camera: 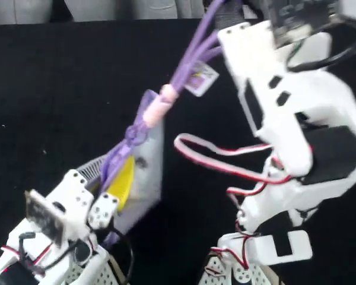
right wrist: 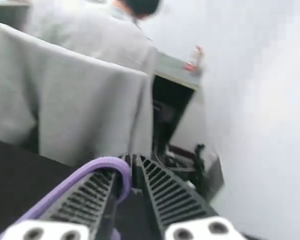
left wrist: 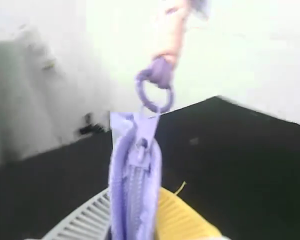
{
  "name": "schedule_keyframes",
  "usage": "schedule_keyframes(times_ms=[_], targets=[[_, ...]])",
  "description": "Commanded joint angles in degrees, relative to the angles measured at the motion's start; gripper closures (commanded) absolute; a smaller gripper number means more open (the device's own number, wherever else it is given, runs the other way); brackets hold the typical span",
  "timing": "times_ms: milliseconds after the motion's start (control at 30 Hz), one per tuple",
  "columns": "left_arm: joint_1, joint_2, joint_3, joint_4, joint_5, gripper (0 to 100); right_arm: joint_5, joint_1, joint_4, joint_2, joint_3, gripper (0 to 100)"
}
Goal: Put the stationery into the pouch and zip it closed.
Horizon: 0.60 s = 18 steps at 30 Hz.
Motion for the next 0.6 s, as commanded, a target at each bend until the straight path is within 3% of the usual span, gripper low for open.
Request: schedule_keyframes(times_ms=[0, 100, 267, 567], targets=[[2.3, 0.1, -4.5, 1.1, -9.8, 97, -3.7, 12.1, -1.6, 0.1, 4.1, 98.8], [2.3, 0.1, -4.7, 2.1, -14.8, 97, -4.7, 17.3, -8.4, 2.5, 8.2, 98.8], [1.4, 0.1, -4.8, 1.5, -15.6, 97, -4.6, 24.6, -16.6, 7.7, 15.3, 98.8], [-13.0, -0.1, -14.7, -1.9, -6.9, 97, -4.7, 27.8, -26.5, 16.9, 17.5, 98.8]])
